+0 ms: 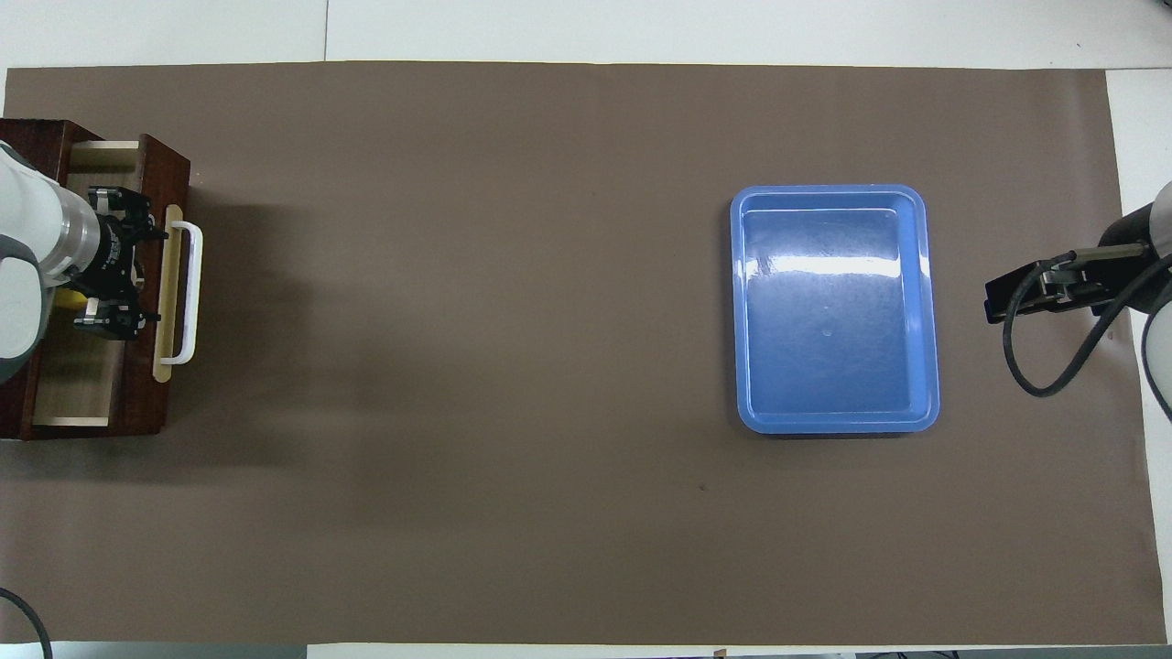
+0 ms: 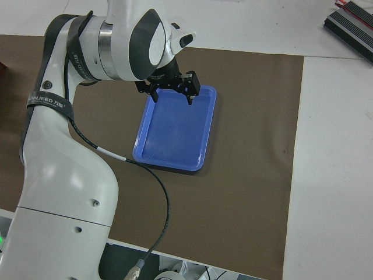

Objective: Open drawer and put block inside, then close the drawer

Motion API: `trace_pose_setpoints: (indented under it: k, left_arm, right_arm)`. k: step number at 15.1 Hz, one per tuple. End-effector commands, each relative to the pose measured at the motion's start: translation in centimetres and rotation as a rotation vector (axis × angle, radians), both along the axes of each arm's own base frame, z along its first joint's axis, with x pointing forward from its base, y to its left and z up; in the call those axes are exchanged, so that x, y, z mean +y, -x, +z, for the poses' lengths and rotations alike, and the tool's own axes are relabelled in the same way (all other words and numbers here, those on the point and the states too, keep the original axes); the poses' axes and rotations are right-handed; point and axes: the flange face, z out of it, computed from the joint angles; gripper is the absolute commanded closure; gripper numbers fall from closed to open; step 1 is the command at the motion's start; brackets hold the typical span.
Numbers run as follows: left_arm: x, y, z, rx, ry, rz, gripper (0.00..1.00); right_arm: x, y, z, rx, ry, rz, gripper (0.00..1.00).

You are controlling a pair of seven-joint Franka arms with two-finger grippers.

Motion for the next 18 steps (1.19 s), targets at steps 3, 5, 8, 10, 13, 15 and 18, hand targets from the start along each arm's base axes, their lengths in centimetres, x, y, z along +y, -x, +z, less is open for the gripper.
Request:
trace_pose_setpoints:
  k: [3,5,8,10,13,15,18]
  left_arm:
    - [2.2,0.8,0.4,-0.02,-0.051,-0.038,0.0]
    - [2.4,0.8,0.4,-0.024,-0.054,-0.044,0.0]
    - [3.7,0.8,0.5,-0.025,-0.066,-0.062,0.0]
    - [3.4,0.8,0.4,-0.006,-0.067,-0.096,0.0]
    - [2.3,0.7,1.9,0.038,-0.072,-0.249,0.0]
    - [0.0,0.4,4.3,0.046,-0.072,-0.366,0.0]
    - [-6.2,0.4,6.5,0.114,-0.07,-0.665,0.0]
  right_arm:
    - [-0.1,0.8,0.4,0.0,-0.02,-0.03,0.0]
    - [-0.1,0.8,0.6,-0.004,-0.021,-0.033,0.0]
    - [-0.2,0.9,0.7,-0.006,-0.019,-0.033,0.0]
    - [0.2,0.8,0.7,-0.009,-0.019,-0.027,0.0]
    - [0.2,0.8,0.8,-0.015,-0.018,-0.023,0.0]
    - [0.2,0.8,0.8,-0.015,-0.018,-0.023,0.0]
    - [0.1,0.8,0.8,-0.015,-0.017,-0.026,0.0]
